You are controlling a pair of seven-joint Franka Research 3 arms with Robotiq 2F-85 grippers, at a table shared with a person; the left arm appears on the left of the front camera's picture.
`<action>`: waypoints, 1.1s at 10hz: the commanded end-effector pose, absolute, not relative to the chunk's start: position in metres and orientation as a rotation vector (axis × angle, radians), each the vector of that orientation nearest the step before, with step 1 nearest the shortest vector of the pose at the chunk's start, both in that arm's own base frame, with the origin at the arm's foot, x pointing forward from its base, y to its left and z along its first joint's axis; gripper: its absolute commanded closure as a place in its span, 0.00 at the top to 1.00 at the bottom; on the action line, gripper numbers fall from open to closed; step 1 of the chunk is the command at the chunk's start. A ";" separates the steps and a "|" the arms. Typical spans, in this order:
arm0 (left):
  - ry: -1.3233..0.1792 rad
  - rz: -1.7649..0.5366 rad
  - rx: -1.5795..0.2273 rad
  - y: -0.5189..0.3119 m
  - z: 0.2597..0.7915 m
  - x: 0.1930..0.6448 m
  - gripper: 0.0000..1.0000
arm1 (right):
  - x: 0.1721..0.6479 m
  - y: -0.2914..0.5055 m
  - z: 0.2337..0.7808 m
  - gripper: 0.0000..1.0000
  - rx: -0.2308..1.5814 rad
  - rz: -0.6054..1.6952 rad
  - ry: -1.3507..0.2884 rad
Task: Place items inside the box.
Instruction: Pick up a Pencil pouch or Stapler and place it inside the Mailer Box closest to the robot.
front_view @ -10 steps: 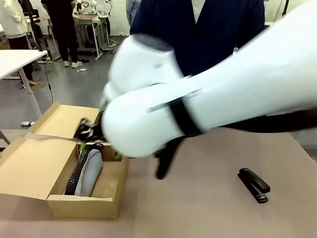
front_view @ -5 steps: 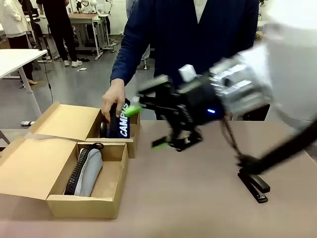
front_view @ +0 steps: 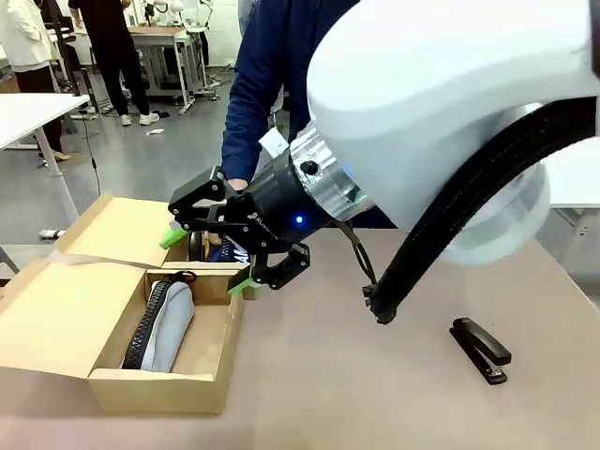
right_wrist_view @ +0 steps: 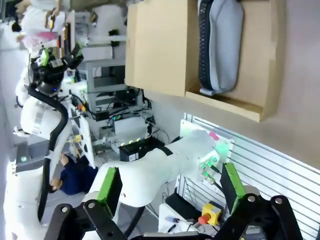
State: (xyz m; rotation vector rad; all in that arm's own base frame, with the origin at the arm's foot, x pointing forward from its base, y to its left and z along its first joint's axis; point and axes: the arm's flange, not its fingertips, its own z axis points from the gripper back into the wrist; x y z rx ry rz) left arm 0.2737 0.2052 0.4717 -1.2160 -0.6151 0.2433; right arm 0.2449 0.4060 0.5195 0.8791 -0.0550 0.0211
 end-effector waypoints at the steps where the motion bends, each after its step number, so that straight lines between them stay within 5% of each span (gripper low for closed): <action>1: -0.643 0.227 -1.233 0.204 0.472 0.274 1.00 | 0.253 0.380 0.522 1.00 0.926 0.010 0.018; 4: -0.643 0.227 -1.233 0.204 0.472 0.274 1.00 | 0.317 0.219 0.525 1.00 1.174 -0.233 0.146; 5: -0.643 0.227 -1.233 0.204 0.472 0.274 1.00 | 0.316 0.146 0.511 1.00 1.280 -0.218 0.340; 6: -0.643 0.227 -1.233 0.204 0.472 0.274 1.00 | 0.304 0.088 0.497 1.00 1.390 -0.193 0.355; 9: -0.643 0.227 -1.233 0.204 0.472 0.274 1.00 | 0.256 -0.065 0.435 1.00 1.663 -0.560 -0.099; 11: -0.643 0.227 -1.233 0.204 0.472 0.274 1.00 | 0.224 -0.086 0.395 1.00 1.767 -0.506 -0.188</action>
